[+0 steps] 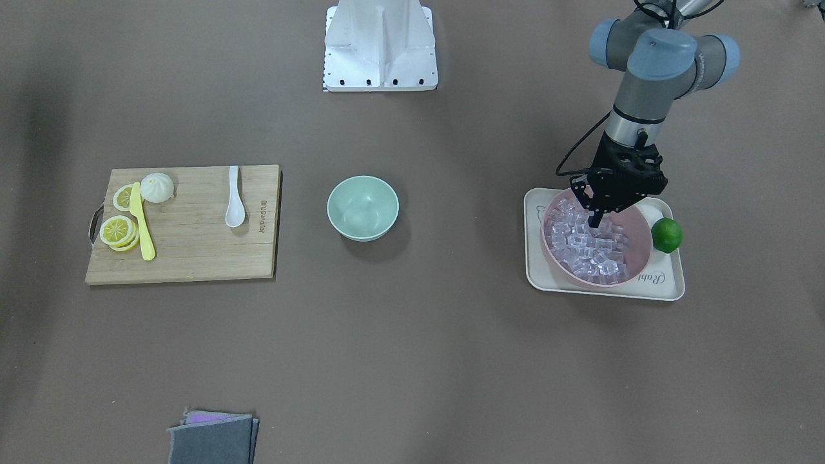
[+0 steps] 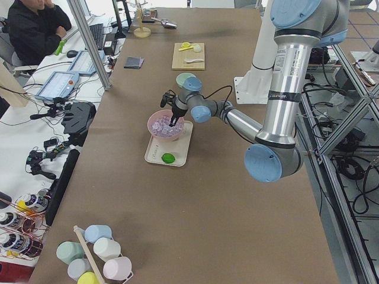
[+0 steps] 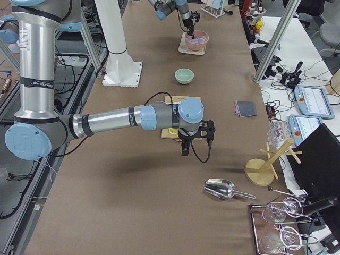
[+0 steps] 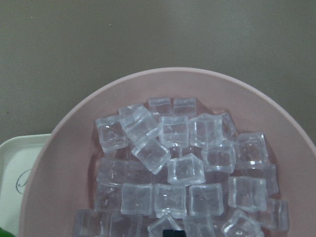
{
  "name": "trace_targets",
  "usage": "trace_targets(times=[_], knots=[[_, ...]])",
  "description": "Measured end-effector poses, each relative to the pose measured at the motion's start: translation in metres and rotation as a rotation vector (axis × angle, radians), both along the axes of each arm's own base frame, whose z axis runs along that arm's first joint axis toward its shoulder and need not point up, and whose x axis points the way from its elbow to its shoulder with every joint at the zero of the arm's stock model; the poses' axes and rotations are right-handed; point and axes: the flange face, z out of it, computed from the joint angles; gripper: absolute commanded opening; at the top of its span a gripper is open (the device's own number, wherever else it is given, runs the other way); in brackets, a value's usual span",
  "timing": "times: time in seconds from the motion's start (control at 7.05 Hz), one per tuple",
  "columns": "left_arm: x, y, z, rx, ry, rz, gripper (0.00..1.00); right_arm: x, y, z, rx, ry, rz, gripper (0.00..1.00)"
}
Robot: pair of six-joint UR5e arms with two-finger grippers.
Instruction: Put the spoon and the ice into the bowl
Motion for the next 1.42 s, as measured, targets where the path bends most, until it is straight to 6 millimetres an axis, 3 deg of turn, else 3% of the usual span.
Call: trace_targets(times=[0.14,0.57,0.99,1.28,1.42], knots=[[-0.002,-0.002,-0.003,-0.005,0.010,0.004,0.55,0.000,0.000,-0.001,0.001,0.000,0.000,1.00],[-0.009,-0.011,-0.007,-0.008,0.020,-0.010,0.55,0.000,-0.001,-0.002,0.004,-0.006,-0.001,1.00],[-0.022,-0.052,-0.018,0.005,-0.022,-0.043,0.55,-0.001,-0.003,-0.001,0.001,-0.010,-0.002,1.00],[-0.014,-0.075,-0.021,0.001,-0.038,-0.051,0.56,-0.002,-0.005,-0.002,0.003,-0.011,-0.003,1.00],[-0.010,-0.082,-0.021,-0.004,-0.042,-0.055,0.61,-0.002,-0.007,-0.004,0.006,-0.011,-0.003,1.00]])
